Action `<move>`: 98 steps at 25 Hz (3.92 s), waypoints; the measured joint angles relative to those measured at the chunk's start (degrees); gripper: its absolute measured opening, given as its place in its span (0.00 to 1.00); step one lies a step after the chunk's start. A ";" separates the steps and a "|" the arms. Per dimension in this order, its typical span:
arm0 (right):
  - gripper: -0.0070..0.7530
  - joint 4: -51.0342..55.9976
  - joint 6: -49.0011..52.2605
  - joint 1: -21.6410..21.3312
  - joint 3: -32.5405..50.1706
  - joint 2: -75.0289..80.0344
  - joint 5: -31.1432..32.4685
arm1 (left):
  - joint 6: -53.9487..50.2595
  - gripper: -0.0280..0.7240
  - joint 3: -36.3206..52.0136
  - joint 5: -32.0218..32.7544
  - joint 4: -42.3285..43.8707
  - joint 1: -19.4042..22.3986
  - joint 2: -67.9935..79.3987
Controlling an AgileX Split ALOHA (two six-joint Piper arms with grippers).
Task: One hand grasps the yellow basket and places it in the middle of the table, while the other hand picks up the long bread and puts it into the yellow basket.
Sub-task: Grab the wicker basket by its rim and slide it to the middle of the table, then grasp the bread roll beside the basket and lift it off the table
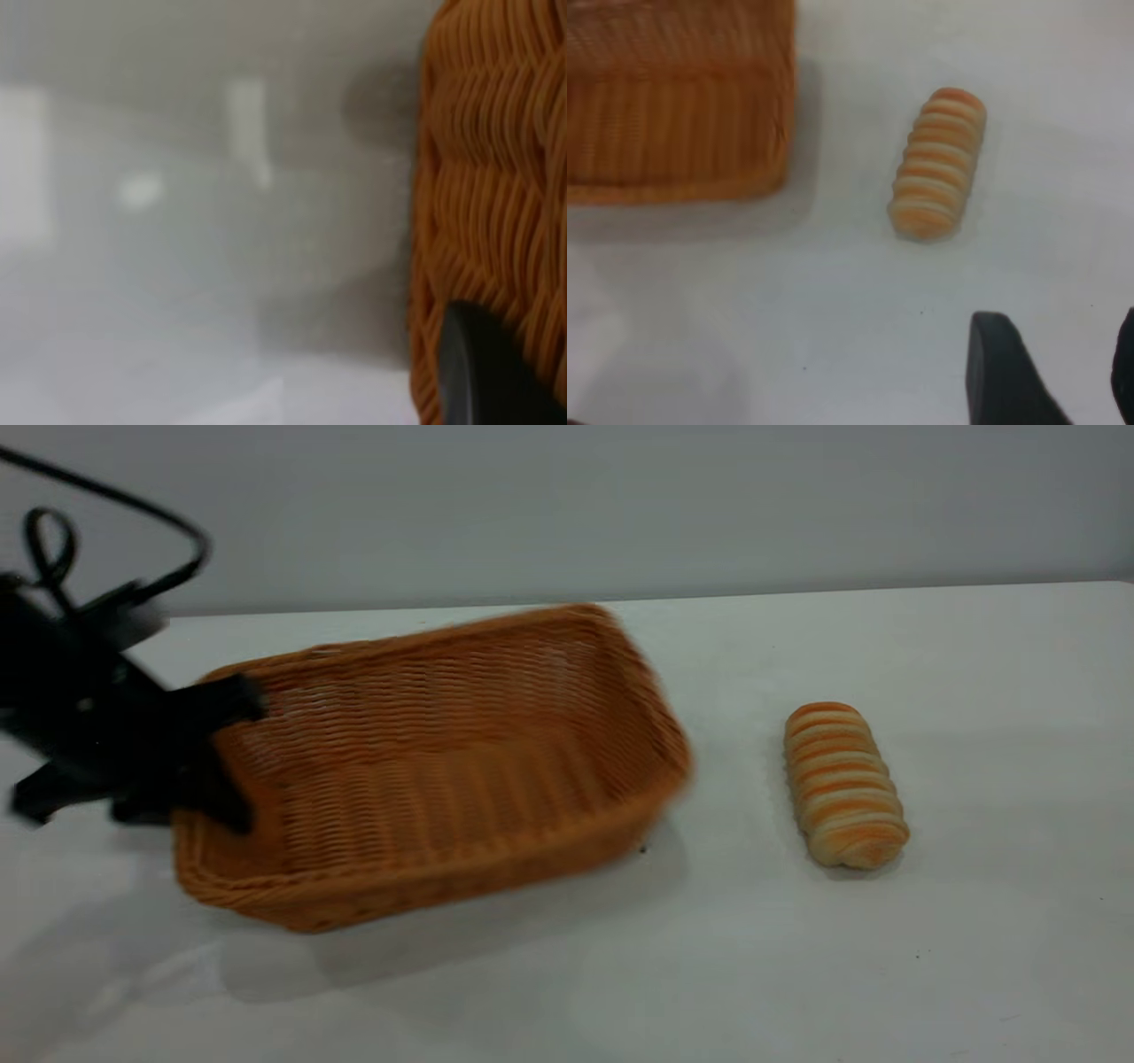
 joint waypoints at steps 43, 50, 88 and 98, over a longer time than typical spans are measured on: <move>0.47 0.86 -1.27 0.00 0.00 0.00 0.25 | 5.95 0.52 -8.01 26.32 8.37 9.12 -10.78; 0.47 9.49 -9.81 0.00 -0.02 5.06 -0.73 | 1.62 0.52 -8.01 29.93 16.58 9.86 -24.25; 0.43 26.14 -30.61 11.05 -37.03 90.99 -22.28 | -8.51 0.53 -7.72 34.09 27.86 9.86 -37.81; 0.04 22.00 -30.61 11.05 -36.97 88.25 -22.16 | -8.51 0.53 -7.65 34.09 27.86 9.86 -37.81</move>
